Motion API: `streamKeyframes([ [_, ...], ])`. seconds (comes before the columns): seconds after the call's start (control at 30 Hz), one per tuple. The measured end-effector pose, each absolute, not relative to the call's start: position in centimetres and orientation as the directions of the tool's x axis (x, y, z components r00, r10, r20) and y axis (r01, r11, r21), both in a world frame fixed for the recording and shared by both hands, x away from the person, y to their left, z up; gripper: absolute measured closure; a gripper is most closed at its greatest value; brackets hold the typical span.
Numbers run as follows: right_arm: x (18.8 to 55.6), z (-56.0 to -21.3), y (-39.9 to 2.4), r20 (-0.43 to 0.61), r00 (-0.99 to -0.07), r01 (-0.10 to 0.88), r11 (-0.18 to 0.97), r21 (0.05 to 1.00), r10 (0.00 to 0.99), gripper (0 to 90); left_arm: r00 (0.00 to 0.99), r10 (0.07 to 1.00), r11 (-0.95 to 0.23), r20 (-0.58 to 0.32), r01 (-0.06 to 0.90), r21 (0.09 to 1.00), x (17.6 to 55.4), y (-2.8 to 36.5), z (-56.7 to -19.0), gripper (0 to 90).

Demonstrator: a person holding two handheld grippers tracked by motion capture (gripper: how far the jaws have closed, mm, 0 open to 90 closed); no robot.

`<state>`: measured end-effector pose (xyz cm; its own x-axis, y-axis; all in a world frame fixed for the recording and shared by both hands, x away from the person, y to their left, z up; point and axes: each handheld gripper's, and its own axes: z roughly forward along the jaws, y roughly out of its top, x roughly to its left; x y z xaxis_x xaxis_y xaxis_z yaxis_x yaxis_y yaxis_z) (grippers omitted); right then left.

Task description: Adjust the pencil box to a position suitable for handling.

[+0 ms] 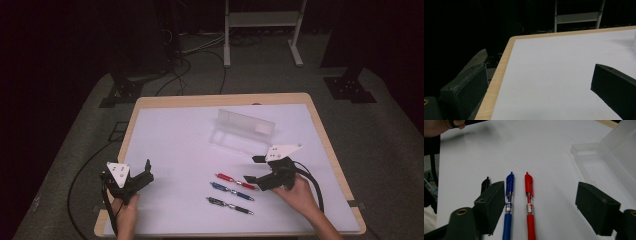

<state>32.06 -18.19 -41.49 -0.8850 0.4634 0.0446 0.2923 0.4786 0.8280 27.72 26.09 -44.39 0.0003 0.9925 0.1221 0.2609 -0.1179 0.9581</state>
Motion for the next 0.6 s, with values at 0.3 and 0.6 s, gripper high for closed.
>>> streamKeyframes([
  [0.3,33.3,-43.2,-16.4,0.052,-0.896,0.304,0.521,0.798,0.442,34.1,0.006,0.992,-0.121,0.124,0.268,0.956,27.9,26.0,-44.5,0.4],
  [0.6,33.8,-44.3,-15.5,0.058,-0.904,0.311,0.560,0.768,0.424,42.6,0.005,0.992,-0.120,0.123,0.268,0.956,27.8,26.1,-44.5,0.4],
])
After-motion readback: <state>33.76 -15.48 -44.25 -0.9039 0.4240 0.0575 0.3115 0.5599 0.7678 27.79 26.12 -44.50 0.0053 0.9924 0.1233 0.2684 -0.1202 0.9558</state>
